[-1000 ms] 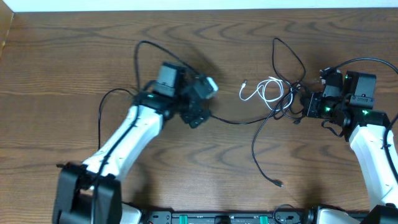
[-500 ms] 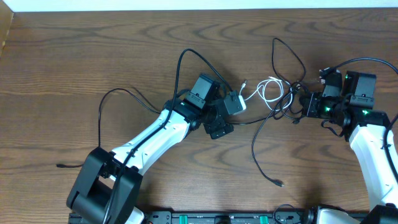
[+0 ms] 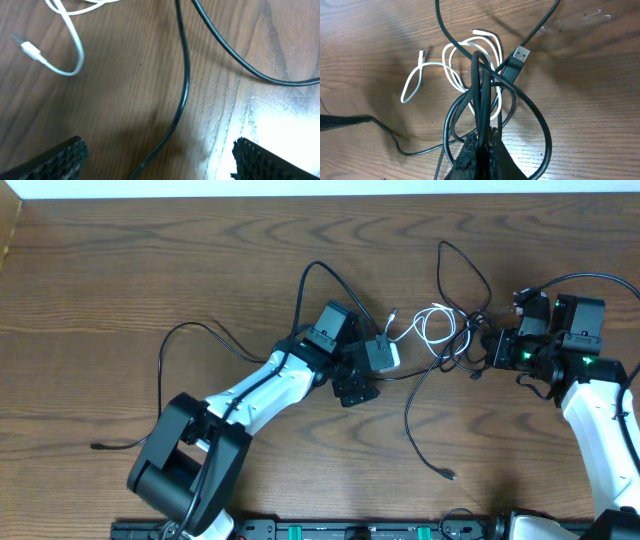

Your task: Untangle cables

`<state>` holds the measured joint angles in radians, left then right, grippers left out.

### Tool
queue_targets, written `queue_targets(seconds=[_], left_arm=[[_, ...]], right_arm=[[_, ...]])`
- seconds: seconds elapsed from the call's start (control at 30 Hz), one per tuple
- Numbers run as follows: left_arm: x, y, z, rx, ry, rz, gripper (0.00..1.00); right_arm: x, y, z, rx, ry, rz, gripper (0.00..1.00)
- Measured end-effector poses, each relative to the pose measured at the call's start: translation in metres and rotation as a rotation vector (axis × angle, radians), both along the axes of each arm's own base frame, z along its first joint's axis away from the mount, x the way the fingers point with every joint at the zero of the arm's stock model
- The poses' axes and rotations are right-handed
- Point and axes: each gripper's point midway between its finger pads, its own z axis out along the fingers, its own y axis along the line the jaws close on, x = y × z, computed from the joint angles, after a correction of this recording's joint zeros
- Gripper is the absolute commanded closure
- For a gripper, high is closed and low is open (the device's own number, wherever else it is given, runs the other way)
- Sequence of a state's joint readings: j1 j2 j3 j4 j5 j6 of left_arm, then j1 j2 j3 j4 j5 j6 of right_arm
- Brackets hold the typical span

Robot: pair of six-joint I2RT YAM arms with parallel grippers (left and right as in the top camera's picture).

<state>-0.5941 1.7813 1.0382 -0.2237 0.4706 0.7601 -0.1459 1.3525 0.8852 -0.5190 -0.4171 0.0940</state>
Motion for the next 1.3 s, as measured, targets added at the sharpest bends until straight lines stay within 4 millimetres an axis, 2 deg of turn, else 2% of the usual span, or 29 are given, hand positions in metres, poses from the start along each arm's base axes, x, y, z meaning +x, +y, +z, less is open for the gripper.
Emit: queue_targets(seconds=[0.2, 0.4, 0.53, 0.6, 0.63, 0.67, 0.8, 0.83, 1.1, 1.23, 1.3], left_arm=[[-0.009, -0.009, -0.002, -0.027, 0.028, -0.036, 0.07], [-0.019, -0.020, -0.036, -0.001, 0.077, -0.070, 0.07], [-0.021, -0.024, -0.043, 0.000, 0.078, -0.081, 0.09], [-0.020, -0.024, -0.042, -0.001, 0.076, -0.082, 0.16], [-0.020, -0.024, -0.042, -0.001, 0.075, -0.083, 0.33], [-0.020, -0.024, -0.042, -0.001, 0.075, -0.082, 0.45], [-0.020, -0.025, -0.042, -0.003, 0.074, -0.083, 0.87], [-0.020, -0.025, -0.042, -0.003, 0.072, -0.084, 0.92], [-0.017, -0.022, -0.044, 0.017, 0.058, -0.071, 0.92], [0.004, -0.005, -0.046, 0.117, -0.019, 0.031, 0.92], [0.025, 0.014, -0.038, 0.184, -0.094, 0.140, 0.92]], right_arm=[[0.000, 0.001, 0.000, 0.004, -0.001, 0.003, 0.99], [0.000, 0.001, 0.000, 0.005, -0.001, 0.003, 0.99], [0.000, 0.001, 0.000, 0.005, -0.001, 0.003, 0.99], [0.000, 0.001, 0.000, 0.005, -0.001, 0.003, 0.99], [0.000, 0.001, 0.000, 0.005, -0.001, 0.003, 0.99], [0.000, 0.001, 0.000, 0.005, -0.001, 0.003, 0.99], [0.000, 0.001, 0.000, 0.005, -0.001, 0.004, 0.99], [0.000, 0.001, 0.000, 0.006, -0.001, 0.004, 0.99], [0.000, 0.001, 0.000, 0.008, -0.001, 0.005, 0.99], [0.000, 0.002, 0.001, 0.008, -0.001, 0.005, 0.99], [0.000, 0.002, 0.001, 0.009, 0.000, 0.006, 0.99]])
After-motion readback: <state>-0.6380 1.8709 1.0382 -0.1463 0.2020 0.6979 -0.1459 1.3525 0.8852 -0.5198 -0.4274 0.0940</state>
